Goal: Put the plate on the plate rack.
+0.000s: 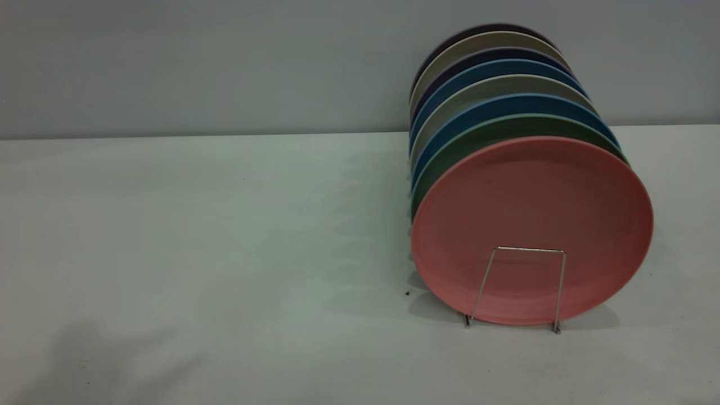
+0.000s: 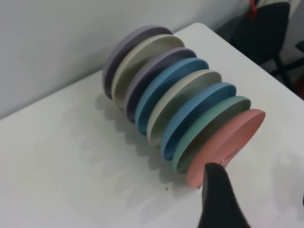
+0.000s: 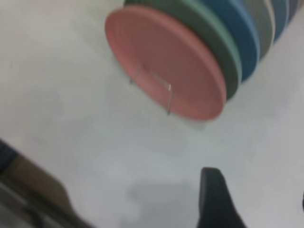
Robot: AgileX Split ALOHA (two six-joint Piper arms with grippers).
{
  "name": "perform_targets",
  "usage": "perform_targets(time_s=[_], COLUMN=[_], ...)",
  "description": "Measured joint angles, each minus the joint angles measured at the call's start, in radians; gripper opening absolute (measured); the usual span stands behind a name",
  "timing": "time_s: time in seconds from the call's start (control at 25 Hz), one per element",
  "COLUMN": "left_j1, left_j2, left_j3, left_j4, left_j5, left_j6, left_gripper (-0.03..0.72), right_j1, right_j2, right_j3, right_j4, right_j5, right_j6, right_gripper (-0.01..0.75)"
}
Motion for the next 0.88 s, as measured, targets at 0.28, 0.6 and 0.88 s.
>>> perform_targets(time_s=[0.28,0.6,0.88], left_j1=[-0.007,-0.159,-0.214], left_j2=[-0.192,-0.422,-0.614], left_j3=[0.0,0.0,0.0], left_j4=[0.122,0.439,0.547], left_j5=[0.076,0.179,0.248], left_j6=[-0.142,-0.384,-0.546], left_gripper=[0.455,0.455,0.455], right_j1=[0.0,0.0,0.0], right_j2=[-0.112,-0.297,-0.477], right_j3=[0.0,0.0,0.07], right_j4=[-0.042,-0.045,-0.019], right_j5=[0.146,0.23,0.23], right_j6=[0.113,0.234,0.275], right_gripper=[0.385,0.384,0.384])
